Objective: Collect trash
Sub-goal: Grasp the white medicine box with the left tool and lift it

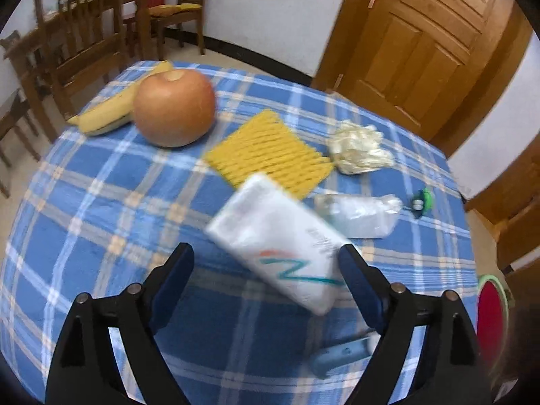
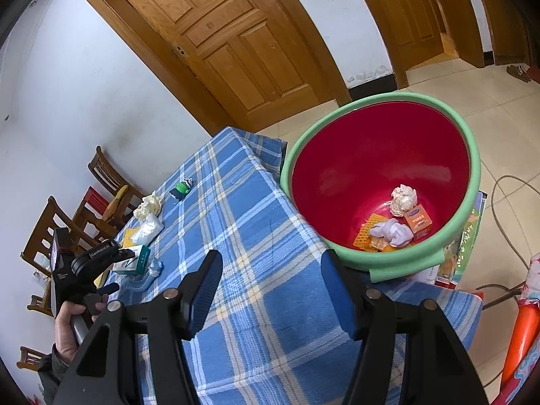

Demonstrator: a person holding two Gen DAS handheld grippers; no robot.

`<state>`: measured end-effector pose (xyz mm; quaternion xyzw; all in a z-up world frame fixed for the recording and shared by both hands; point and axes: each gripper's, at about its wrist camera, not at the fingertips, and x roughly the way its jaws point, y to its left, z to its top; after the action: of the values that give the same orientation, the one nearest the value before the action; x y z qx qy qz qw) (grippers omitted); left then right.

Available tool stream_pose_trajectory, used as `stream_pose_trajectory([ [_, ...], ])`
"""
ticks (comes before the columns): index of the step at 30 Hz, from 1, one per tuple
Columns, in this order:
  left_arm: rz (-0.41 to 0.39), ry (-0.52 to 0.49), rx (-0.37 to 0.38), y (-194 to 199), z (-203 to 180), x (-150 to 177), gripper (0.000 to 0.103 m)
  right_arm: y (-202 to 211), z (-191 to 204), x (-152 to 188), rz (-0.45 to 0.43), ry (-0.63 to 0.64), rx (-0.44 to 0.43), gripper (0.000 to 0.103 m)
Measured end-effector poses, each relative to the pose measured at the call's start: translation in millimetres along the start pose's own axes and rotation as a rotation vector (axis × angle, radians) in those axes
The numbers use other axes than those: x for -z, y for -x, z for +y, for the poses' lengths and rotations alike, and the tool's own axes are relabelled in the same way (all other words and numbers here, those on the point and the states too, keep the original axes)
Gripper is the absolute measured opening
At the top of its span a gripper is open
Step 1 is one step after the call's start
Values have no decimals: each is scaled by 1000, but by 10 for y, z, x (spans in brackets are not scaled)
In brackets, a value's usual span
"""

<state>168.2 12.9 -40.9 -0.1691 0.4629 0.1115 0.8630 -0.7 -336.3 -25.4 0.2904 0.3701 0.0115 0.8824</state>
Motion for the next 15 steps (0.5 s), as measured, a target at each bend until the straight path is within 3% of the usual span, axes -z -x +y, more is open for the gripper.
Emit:
stream_pose_trajectory([
  [9,60,-44,-40,-259,-263,-112,87,-24,-63,0,7,-9,-5,64],
  [15,46,-85,-71,-228,-259,-21,87,-46,-81,3,14,-15,-11,64],
])
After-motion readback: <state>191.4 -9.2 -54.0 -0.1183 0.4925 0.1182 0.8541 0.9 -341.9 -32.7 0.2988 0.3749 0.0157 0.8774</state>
